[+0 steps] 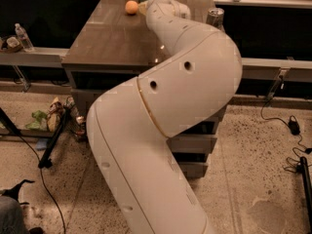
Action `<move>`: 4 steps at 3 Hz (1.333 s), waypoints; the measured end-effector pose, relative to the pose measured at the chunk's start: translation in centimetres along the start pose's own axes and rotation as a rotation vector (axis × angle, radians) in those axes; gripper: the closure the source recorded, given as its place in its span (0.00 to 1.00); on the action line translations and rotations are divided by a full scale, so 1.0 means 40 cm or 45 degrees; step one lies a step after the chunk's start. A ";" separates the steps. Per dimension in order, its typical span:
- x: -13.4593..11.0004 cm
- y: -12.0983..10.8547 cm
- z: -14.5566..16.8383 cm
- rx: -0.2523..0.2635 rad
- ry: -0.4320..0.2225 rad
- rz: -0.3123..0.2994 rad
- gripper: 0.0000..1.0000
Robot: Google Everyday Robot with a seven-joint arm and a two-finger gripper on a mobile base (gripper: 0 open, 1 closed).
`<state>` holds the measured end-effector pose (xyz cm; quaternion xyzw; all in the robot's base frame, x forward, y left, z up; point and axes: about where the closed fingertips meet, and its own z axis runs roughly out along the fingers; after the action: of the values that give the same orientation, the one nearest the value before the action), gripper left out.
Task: Place sponge into paper bowl
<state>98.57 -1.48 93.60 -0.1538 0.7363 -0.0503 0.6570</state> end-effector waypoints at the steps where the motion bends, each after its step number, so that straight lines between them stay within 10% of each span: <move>1: -0.014 -0.081 0.018 0.066 -0.019 0.049 1.00; 3: -0.016 -0.142 0.084 0.105 -0.071 0.165 1.00; 4: -0.007 -0.153 0.104 0.129 -0.074 0.190 0.81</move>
Offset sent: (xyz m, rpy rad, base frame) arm 0.0735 -0.0553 0.0357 0.1577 -0.0812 -0.0833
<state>103.66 -6.67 95.00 -0.0664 0.7228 -0.0339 0.6870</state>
